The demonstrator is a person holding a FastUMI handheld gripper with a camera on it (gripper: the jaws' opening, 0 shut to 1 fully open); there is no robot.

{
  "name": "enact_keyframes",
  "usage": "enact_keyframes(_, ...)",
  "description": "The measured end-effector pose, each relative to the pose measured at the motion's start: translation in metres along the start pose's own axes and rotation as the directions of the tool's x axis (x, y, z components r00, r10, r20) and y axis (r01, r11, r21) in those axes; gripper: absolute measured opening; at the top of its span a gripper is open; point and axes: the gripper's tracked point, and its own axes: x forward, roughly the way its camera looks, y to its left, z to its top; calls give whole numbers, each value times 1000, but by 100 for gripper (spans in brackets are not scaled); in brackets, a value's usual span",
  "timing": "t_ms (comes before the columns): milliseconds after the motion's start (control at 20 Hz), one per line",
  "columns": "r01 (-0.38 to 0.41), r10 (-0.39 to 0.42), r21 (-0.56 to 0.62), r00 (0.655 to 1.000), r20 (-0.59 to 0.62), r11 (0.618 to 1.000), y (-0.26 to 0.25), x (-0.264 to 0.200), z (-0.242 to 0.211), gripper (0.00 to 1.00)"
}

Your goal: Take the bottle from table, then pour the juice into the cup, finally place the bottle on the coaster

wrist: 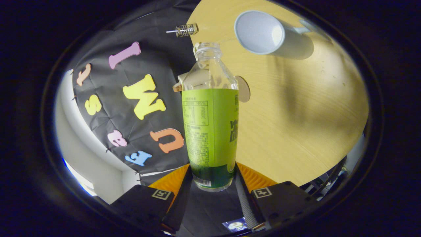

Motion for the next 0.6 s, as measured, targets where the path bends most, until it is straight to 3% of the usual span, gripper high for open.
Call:
enact_keyframes(200, 2, -1, -22, 999, 37, 1000, -5, -5, -1, 74)
enact_keyframes(600, -67, 61, 95, 996, 68, 993, 5, -12, -6, 74)
